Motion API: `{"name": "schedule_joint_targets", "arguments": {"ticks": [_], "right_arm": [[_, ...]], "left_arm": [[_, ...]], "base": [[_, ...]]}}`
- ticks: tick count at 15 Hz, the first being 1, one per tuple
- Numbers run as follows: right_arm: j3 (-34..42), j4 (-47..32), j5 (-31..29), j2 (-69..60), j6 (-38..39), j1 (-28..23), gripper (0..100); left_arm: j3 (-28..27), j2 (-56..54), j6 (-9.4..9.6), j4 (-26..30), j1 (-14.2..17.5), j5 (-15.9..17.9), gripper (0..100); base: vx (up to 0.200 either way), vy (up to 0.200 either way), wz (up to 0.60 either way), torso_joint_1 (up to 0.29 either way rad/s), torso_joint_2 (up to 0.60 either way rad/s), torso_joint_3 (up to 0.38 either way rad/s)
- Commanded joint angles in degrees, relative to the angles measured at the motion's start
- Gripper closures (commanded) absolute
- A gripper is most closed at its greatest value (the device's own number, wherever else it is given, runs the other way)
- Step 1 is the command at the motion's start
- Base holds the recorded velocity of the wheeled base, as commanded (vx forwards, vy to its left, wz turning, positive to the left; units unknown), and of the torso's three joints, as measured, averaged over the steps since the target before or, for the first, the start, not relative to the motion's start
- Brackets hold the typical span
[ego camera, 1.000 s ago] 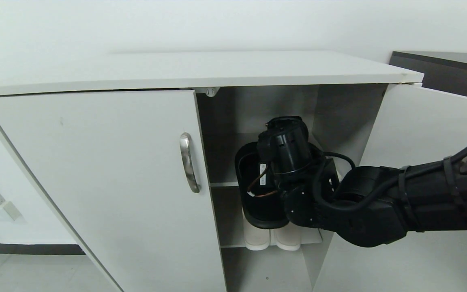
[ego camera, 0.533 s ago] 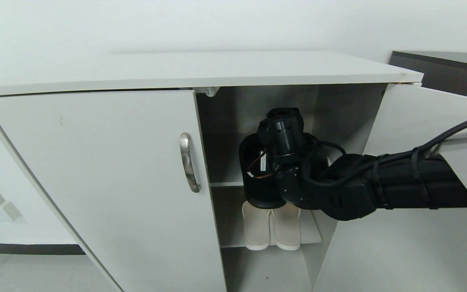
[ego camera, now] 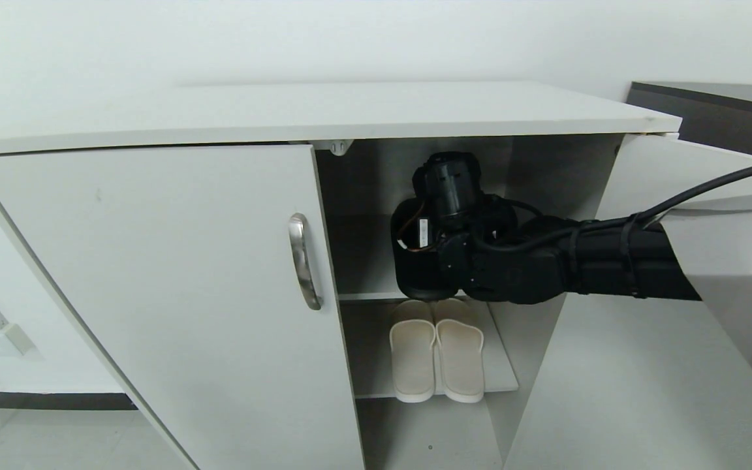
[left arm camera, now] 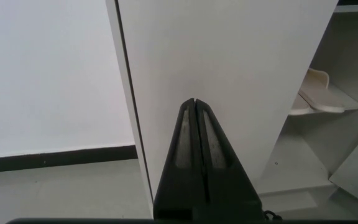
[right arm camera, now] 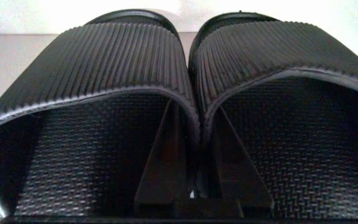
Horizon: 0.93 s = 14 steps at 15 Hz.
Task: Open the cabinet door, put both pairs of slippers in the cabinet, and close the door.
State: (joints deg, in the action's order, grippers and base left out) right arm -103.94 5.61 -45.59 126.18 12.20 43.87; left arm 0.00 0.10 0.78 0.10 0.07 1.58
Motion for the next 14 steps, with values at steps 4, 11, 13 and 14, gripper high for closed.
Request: {"name": "schedule_joint_targets", "arguments": {"ticks": [4,11,13,14], "right_arm": [[-1.9,-0.1,0.3,2.7,0.1,-0.4,100],[-1.9,0.1,0.3,3.4,0.5,-0.5,100],[-1.7,0.1,0.3,3.4,0.6,-0.4,0],[-1.6,0.2,0.3,3.4,0.8,-0.3,0]], "left_arm": [[0.0,0.0,-0.08,0.0,0.0,0.0,100],[0.0,0.0,-0.08,0.0,0.0,0.0,100],[0.0,0.0,-0.16,0.0,0.0,-0.1,100],[0.0,0.0,-0.34,0.0,0.0,-0.1,100]], "base": [[0.0,0.0,0.0,0.0,0.0,0.0],[0.0,0.0,0.0,0.0,0.0,0.0],[0.0,0.0,0.0,0.0,0.0,0.0],[0.0,0.0,0.0,0.0,0.0,0.0]]}}
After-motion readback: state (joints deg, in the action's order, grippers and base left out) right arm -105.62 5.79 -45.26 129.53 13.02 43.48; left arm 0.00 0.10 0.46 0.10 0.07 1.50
